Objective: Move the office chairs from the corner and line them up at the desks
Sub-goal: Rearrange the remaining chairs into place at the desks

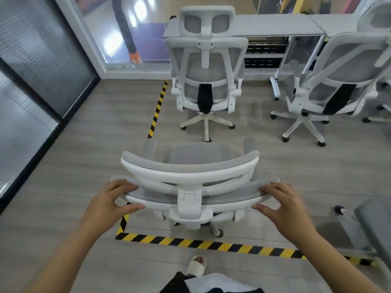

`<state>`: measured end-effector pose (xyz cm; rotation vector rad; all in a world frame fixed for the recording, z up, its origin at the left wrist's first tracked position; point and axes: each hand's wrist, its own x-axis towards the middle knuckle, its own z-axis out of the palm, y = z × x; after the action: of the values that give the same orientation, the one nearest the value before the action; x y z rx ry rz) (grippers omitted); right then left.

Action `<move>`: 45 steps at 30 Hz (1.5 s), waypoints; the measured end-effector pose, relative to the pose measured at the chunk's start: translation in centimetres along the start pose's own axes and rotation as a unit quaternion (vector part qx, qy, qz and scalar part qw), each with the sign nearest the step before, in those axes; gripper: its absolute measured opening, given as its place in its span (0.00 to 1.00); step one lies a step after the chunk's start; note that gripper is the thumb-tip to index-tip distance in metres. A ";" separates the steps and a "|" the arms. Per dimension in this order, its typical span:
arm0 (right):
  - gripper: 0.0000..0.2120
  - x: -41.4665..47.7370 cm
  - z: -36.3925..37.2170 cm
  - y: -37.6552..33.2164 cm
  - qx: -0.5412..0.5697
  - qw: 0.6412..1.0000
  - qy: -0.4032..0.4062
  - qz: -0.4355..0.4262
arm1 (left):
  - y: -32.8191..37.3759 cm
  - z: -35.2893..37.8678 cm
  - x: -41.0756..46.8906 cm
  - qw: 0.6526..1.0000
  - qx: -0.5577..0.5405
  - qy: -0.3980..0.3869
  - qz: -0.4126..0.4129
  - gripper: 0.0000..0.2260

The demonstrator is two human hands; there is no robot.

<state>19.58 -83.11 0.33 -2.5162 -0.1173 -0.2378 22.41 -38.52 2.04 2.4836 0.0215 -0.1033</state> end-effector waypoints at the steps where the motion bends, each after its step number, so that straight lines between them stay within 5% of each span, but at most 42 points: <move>1: 0.22 0.0 0.4 -0.5 0.003 1.000 -0.005 -0.002 | -0.5 -0.4 0.0 1.000 0.002 0.000 -0.001 0.24; 30: 0.25 -2.1 1.2 -0.4 0.008 0.997 0.066 0.035 | 0.2 -0.4 1.8 0.999 0.009 -0.015 0.050 0.22; 34: 0.25 -2.1 0.8 -0.3 0.016 0.998 0.064 -0.002 | 2.7 -1.5 1.0 0.997 -0.045 -0.064 -0.019 0.40; 36: 0.27 -2.5 0.1 0.0 0.048 0.997 0.056 0.022 | 5.7 -2.9 1.0 0.994 -0.098 -0.011 -0.051 0.53; 40: 0.29 -4.0 -3.9 1.0 0.079 0.992 0.083 0.060 | 14.0 -5.7 1.1 0.990 0.130 0.058 0.015 0.54; 45: 0.28 -8.5 -12.8 4.9 0.084 0.982 0.124 0.112 | 27.7 -1.2 0.1 0.944 0.267 -0.126 0.145 0.49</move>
<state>10.06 -94.80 6.16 -2.2867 0.2338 -0.4266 23.76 -59.72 19.82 2.9557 -0.5456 -0.3384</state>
